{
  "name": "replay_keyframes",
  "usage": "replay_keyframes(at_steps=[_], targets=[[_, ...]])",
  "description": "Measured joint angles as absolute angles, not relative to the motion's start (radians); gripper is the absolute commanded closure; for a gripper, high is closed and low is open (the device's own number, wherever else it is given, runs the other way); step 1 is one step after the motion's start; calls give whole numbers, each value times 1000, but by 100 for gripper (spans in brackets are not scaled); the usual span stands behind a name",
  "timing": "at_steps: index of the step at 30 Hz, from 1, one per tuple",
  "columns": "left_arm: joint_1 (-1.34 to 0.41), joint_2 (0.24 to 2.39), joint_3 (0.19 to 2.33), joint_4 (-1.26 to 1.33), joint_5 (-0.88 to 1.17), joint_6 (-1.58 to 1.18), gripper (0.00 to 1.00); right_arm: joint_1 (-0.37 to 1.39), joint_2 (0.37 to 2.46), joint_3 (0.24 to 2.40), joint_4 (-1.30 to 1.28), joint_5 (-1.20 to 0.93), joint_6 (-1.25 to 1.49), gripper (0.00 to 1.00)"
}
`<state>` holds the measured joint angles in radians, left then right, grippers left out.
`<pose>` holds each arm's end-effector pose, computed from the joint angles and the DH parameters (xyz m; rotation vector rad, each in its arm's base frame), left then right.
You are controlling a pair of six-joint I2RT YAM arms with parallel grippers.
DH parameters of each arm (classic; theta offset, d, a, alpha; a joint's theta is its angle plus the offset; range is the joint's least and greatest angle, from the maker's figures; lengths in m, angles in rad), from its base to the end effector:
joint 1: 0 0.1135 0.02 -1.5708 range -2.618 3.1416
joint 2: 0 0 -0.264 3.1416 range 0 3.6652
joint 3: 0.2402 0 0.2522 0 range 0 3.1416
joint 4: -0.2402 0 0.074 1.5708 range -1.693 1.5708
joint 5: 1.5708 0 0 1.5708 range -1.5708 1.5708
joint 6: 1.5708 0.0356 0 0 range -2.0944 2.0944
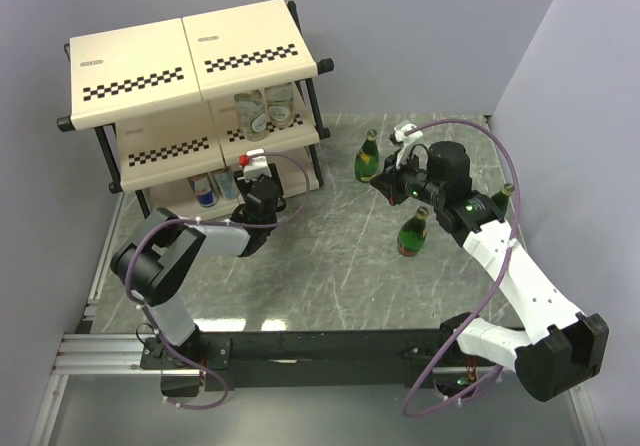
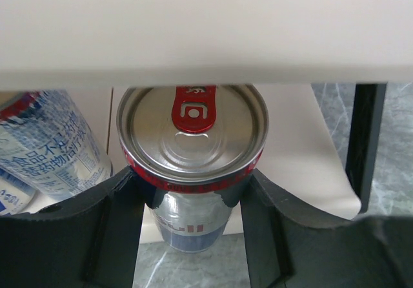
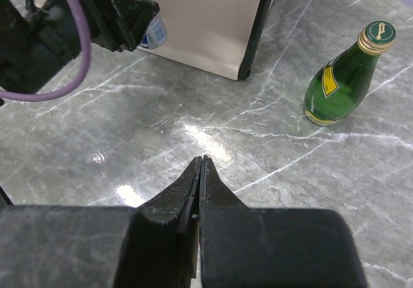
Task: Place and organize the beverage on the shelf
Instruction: Place the drink on the shelf.
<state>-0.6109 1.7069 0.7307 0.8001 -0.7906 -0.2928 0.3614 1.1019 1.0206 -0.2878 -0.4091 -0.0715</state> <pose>0.2932 -0.1744 0.1884 -0.2987 1.6678 0.0153 0.2281 0.1014 0.3504 -0.6837 1.8293 0.5883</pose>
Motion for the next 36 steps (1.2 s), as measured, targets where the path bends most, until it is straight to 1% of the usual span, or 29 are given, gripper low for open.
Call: replay_keyframes(at_steps=[13, 36], targets=[[-581, 1759, 732, 878, -764, -292, 100, 354, 1102, 1021, -288, -426, -68, 100], [-547, 1831, 759, 940, -765, -281, 100, 348, 1096, 1021, -288, -440, -68, 100]])
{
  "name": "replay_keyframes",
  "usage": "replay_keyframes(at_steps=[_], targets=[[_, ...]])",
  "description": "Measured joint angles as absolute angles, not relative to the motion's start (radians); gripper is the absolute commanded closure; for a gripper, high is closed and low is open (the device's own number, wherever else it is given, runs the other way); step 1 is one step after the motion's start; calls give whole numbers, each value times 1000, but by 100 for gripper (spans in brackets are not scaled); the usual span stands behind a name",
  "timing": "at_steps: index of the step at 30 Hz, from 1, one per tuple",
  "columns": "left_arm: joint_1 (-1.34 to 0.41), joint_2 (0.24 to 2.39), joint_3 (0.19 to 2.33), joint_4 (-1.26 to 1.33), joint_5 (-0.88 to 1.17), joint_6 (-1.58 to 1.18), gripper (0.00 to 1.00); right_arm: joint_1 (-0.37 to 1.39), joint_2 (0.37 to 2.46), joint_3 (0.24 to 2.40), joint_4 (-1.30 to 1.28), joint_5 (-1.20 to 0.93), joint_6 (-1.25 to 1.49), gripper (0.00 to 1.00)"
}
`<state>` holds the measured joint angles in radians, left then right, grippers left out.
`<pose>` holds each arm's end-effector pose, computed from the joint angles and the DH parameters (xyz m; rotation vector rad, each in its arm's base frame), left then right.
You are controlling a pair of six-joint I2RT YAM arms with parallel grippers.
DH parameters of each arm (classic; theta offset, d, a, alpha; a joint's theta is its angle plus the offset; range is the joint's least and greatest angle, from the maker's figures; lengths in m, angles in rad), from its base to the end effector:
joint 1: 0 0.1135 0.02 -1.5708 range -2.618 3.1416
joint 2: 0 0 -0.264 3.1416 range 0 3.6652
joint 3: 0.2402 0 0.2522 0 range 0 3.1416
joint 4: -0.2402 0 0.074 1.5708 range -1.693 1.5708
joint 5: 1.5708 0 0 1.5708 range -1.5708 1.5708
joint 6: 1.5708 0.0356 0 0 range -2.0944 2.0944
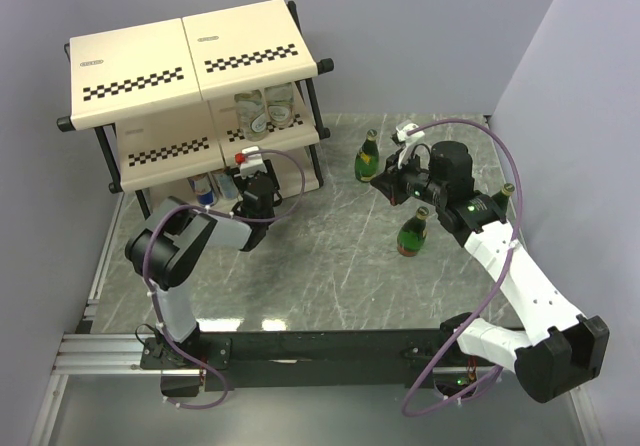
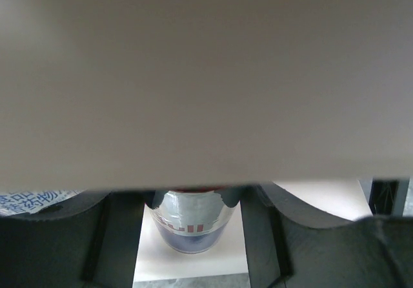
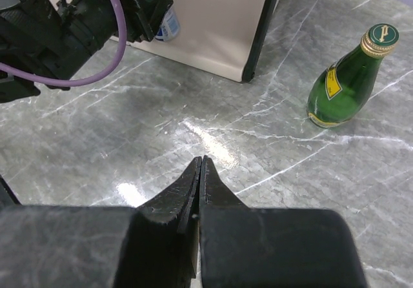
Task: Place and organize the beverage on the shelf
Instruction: Place the drink on the shelf.
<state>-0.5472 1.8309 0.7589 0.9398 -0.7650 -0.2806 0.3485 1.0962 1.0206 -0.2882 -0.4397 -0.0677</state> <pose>0.3173 -0.1645 0.1691 -0.3399 1.6310 0.0253 0.2274 0.0987 0.3519 -0.6874 1.8211 0.6112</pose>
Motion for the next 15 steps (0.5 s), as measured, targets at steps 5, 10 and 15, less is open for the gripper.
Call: replay_keyframes(at_steps=[5, 10, 15], targets=[[-541, 1842, 764, 947, -767, -278, 100, 348, 1094, 1021, -289, -441, -68, 100], [-537, 1850, 764, 959, -771, -278, 100, 348, 1094, 1021, -289, -449, -68, 100], [-537, 1850, 769, 953, -778, -284, 92, 345, 1094, 1021, -289, -455, -68, 100]])
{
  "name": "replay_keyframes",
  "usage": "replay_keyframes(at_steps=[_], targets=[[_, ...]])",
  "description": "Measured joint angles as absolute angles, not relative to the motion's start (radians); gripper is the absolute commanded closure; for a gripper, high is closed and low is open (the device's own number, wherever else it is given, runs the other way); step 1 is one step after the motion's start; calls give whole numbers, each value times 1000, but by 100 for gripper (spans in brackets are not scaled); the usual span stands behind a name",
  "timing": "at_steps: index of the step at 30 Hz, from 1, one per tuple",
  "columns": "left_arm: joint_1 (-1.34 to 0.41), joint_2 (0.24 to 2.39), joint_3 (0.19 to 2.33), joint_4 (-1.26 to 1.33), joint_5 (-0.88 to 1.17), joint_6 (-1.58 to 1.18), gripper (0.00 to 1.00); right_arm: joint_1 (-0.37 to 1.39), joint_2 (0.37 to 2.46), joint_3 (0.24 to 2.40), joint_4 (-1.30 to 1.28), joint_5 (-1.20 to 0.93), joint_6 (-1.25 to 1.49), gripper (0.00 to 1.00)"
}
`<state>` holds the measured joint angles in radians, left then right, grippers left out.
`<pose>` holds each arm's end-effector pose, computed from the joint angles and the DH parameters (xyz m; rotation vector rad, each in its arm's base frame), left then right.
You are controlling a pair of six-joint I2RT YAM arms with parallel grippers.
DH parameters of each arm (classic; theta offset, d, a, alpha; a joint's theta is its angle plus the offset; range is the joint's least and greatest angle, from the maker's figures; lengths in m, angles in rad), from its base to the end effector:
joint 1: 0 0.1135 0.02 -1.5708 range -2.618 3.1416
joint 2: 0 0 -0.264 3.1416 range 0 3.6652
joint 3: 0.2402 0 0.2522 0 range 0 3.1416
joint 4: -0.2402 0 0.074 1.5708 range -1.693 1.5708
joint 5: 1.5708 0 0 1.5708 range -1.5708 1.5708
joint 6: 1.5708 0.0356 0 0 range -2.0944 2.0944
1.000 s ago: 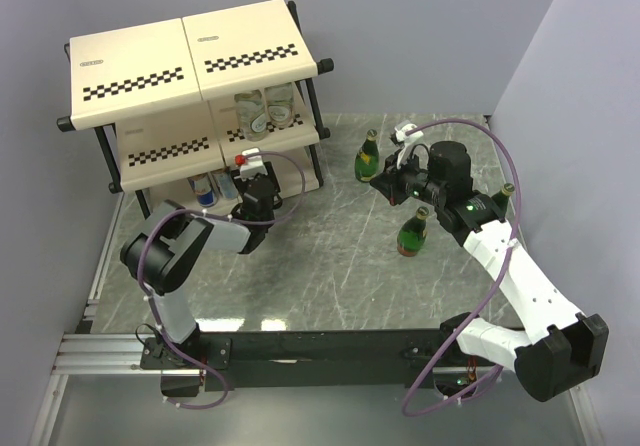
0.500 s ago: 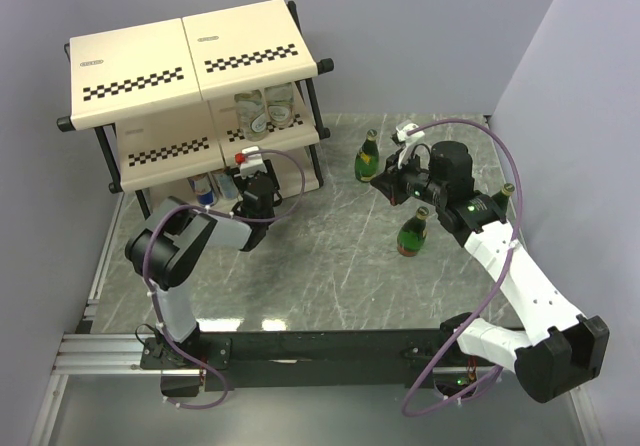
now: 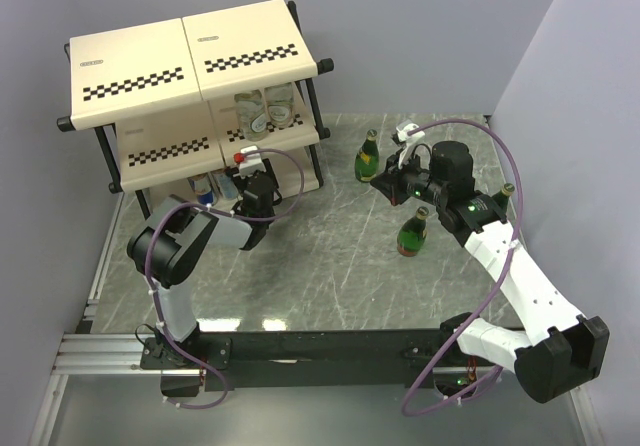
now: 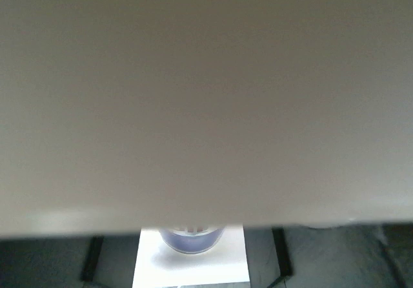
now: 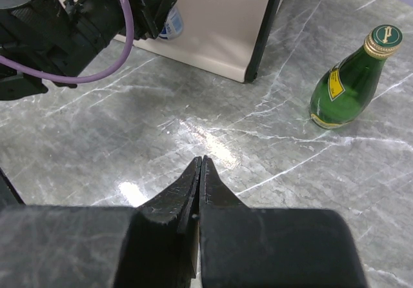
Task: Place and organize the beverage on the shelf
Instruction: Place the drink on the shelf.
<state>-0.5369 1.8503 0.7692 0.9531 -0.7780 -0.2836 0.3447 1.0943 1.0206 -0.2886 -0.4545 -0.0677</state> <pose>0.3217 -0.1624 0.1666 -0.3616 1.6222 0.0392 0.2269 0.0981 0.3523 -0.6932 1.8167 0.6228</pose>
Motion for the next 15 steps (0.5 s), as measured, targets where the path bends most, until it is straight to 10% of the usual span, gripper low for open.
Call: replay_keyframes(at_steps=[8, 15], targets=[[-537, 1850, 773, 941, -784, -301, 49, 342, 1094, 1021, -289, -458, -68, 100], [-537, 1848, 773, 935, -783, -312, 32, 342, 1094, 1021, -289, -458, -68, 100]])
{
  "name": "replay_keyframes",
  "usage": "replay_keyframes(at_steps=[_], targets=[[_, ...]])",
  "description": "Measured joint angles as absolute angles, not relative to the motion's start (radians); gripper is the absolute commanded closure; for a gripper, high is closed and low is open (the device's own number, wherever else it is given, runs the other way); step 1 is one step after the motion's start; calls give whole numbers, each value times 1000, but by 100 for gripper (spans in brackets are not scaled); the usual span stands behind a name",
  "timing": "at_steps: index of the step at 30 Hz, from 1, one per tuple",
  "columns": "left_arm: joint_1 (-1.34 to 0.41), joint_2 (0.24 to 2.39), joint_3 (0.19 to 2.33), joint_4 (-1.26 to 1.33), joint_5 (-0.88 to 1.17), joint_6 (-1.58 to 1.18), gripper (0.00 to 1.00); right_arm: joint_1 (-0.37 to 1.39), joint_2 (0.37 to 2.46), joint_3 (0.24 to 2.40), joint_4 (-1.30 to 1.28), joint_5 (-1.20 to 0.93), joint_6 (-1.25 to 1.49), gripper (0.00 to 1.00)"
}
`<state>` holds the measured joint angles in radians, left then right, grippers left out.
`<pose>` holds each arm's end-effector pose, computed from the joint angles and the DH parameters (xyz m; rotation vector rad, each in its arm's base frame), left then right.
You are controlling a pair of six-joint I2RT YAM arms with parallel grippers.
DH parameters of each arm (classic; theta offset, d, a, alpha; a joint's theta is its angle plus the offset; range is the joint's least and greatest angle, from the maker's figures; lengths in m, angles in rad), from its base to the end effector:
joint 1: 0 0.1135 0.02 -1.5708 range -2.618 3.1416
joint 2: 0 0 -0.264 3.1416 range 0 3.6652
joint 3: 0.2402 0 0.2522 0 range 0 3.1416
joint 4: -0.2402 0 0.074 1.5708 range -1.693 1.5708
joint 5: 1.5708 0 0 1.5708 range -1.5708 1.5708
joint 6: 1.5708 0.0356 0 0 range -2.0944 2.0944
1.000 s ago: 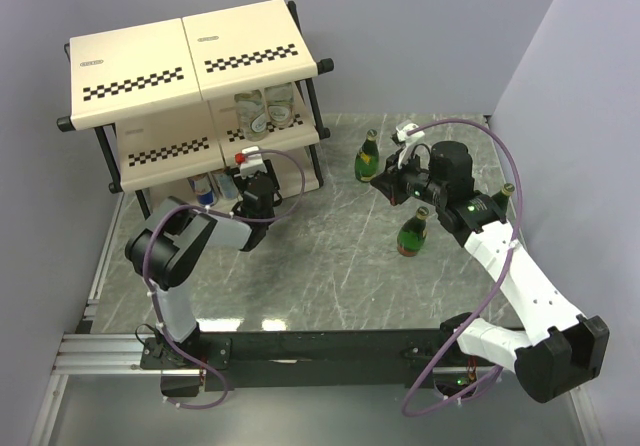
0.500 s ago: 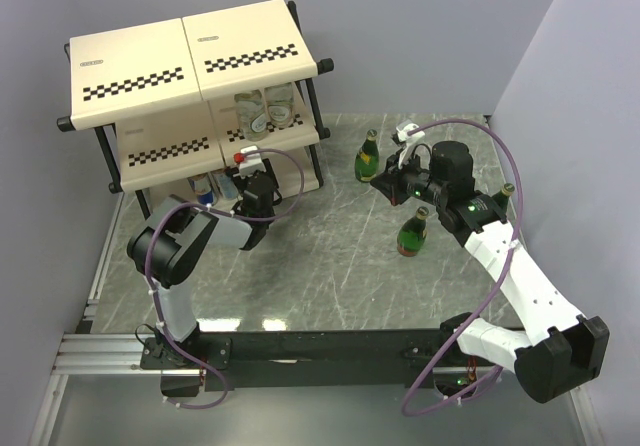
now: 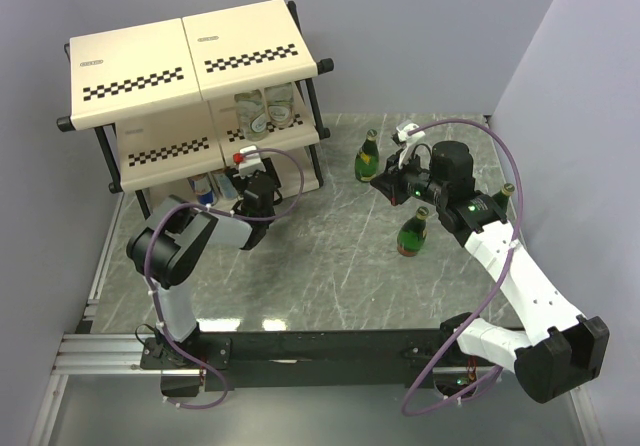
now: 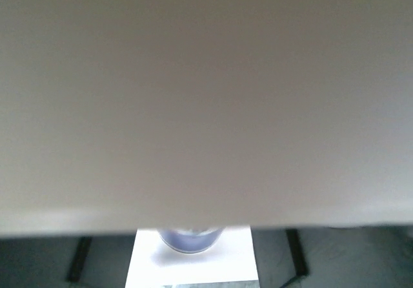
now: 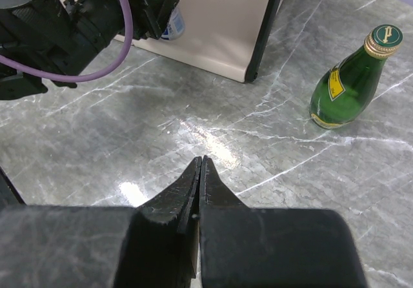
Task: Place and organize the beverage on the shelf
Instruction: Place the drink on the shelf.
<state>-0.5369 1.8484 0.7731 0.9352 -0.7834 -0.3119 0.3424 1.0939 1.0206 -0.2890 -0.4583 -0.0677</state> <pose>0.3221 -0.1625 0.1666 -0.3841 1.6252 0.0293 0.2270 0.0976 0.3524 -0.6934 1.8162 0.6249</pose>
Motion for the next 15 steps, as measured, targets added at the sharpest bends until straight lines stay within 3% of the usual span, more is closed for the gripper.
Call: replay_keyframes(at_steps=[15], targets=[[-539, 1781, 768, 845, -756, -351, 23, 342, 1094, 1021, -292, -462, -68, 100]])
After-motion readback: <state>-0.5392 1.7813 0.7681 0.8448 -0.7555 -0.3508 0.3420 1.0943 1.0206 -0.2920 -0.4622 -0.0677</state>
